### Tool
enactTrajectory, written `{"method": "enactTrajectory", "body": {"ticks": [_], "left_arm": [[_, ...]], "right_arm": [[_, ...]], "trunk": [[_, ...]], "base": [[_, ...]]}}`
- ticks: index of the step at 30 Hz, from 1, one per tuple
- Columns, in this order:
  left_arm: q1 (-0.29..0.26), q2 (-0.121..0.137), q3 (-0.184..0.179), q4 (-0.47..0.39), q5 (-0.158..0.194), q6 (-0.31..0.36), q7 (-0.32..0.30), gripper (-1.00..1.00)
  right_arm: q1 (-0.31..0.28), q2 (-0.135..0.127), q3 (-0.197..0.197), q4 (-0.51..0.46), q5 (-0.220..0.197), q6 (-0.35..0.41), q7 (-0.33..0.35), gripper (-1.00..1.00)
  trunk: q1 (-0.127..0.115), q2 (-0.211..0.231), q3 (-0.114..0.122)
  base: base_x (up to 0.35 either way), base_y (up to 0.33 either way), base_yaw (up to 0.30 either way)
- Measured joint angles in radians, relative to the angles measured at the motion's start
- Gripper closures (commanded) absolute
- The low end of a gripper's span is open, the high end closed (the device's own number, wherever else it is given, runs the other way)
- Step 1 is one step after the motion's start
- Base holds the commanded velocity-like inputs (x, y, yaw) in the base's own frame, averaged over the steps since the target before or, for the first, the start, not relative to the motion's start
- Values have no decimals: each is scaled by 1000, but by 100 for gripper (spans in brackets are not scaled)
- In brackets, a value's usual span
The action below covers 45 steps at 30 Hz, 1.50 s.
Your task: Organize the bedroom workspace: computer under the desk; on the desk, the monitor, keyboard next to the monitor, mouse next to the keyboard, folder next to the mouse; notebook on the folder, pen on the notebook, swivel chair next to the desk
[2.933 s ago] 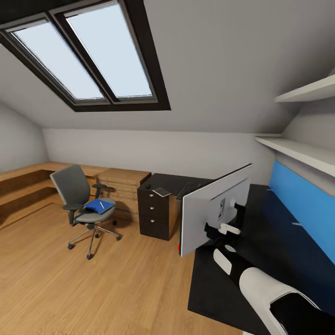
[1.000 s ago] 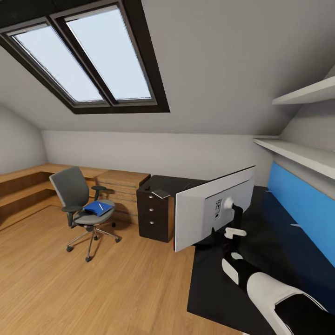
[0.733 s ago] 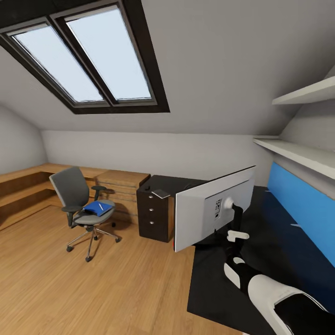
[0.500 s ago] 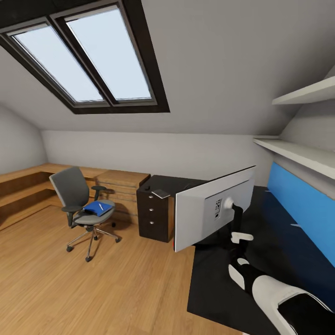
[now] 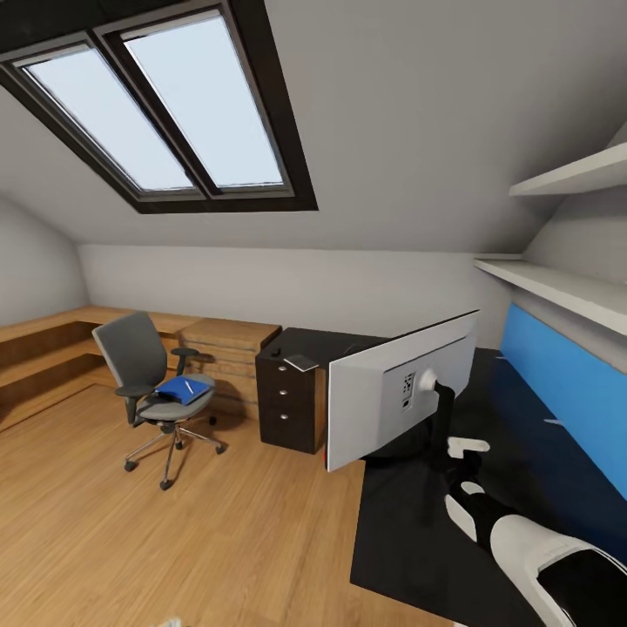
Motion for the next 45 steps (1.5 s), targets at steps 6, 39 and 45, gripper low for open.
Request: {"method": "enactTrajectory", "body": {"ticks": [6, 39, 45], "left_arm": [[0, 44, 5, -263, 13, 350, 2, -100], [0, 94, 8, -307, 142, 489, 1, -100], [0, 95, 9, -296, 143, 489, 1, -100]], "right_arm": [[0, -2, -1, -4, 0, 38, -2, -100], [-4, -38, -26, -86, -9, 150, -41, -100], [-4, -38, -26, -86, -8, 141, -40, -100]], "trunk": [[0, 0, 0], [0, 0, 0], [0, 0, 0]], "base": [[0, 0, 0], [56, -15, 0], [220, -111, 0]]}}
